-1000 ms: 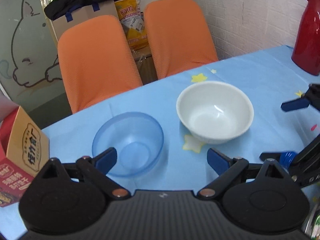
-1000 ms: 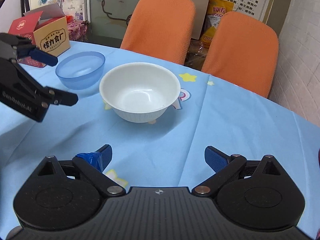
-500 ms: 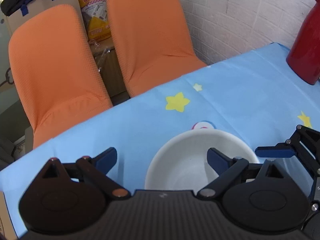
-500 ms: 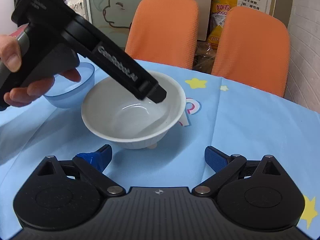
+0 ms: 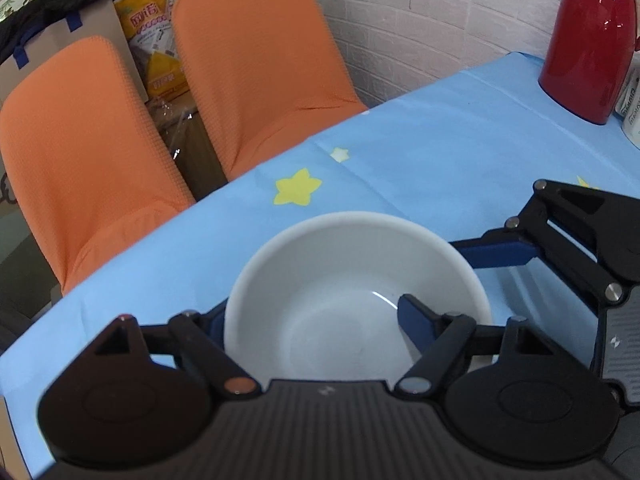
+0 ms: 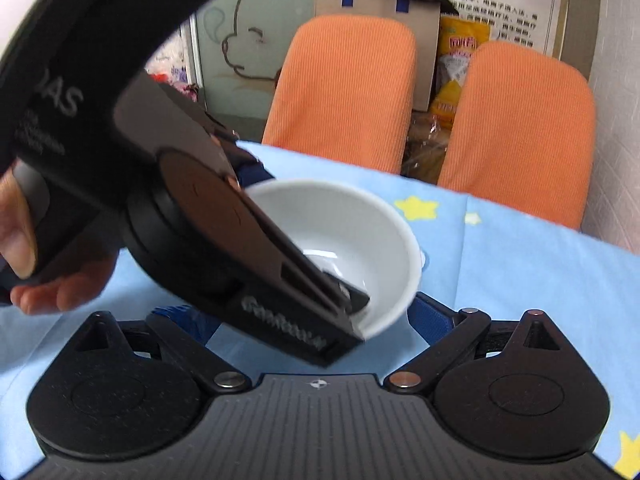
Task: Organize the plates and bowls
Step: 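Carry the white bowl with the left gripper into the steel bowl, then open the left gripper and lift it out of the white bowl, then move the left gripper to the blue plastic bowl and grasp its rim, then carry the blue bowl with the left gripper into the white bowl, then press the blue bowl down into the white bowl with the left gripper, then open the left gripper and lift it off the bowl stack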
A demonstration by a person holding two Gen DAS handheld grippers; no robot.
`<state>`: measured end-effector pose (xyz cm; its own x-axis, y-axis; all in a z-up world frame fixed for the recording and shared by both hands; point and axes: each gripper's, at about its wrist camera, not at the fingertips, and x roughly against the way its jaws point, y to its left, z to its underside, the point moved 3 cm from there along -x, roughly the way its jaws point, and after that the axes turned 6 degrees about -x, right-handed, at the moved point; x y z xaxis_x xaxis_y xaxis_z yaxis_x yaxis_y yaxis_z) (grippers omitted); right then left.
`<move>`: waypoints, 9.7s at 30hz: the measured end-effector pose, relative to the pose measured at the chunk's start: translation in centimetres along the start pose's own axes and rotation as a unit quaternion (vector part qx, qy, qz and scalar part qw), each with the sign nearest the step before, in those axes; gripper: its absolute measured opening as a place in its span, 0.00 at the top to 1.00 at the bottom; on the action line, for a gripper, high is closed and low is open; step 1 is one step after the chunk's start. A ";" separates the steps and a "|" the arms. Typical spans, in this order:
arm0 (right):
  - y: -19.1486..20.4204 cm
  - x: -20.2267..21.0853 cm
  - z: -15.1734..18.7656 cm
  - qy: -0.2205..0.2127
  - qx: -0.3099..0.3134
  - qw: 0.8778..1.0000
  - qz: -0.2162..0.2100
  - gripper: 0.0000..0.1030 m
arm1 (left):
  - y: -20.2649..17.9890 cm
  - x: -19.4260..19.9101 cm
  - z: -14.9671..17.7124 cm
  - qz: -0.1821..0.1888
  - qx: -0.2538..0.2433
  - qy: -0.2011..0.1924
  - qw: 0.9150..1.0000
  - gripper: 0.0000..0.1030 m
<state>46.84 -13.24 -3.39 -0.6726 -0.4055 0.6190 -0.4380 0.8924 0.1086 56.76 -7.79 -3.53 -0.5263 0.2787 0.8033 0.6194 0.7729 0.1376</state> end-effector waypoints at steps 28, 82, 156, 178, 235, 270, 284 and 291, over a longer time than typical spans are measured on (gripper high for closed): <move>5.5 18.1 4.8 -0.031 0.032 0.997 0.057 0.16 | -12.4 16.8 6.1 0.058 0.039 -0.047 0.996 0.23; 8.5 18.3 5.2 -0.020 0.034 0.999 0.036 0.16 | -2.2 20.8 17.4 -0.044 0.114 -0.048 0.991 0.10; 9.4 20.6 9.2 -0.046 -0.038 0.997 0.048 0.33 | -16.4 20.3 11.6 0.046 0.063 -0.111 0.991 0.54; 7.4 19.2 15.1 -0.023 -0.067 0.997 0.038 0.32 | -17.1 15.3 13.2 0.057 0.067 -0.067 0.994 0.40; 5.7 17.0 18.0 -0.057 -0.227 0.964 0.128 0.27 | -14.3 11.5 15.1 0.052 0.099 -0.007 0.994 0.36; 15.0 18.0 9.7 -0.088 -0.150 0.984 0.025 0.26 | -7.7 23.0 17.5 -0.012 0.158 -0.054 0.986 0.49; 25.0 14.6 12.5 -0.021 -0.114 0.992 -0.046 0.26 | -4.5 25.4 29.6 -0.055 0.230 -0.031 0.971 0.48; 25.7 13.5 13.1 -0.006 -0.114 0.992 -0.052 0.26 | -3.9 24.5 30.7 -0.046 0.233 -0.038 0.971 0.46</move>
<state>18.69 1.58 -2.42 -0.6382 -0.4980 0.5870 -0.3601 0.8671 0.3442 23.58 13.57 -2.18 -0.6201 0.2237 0.7519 0.2466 0.9655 -0.0838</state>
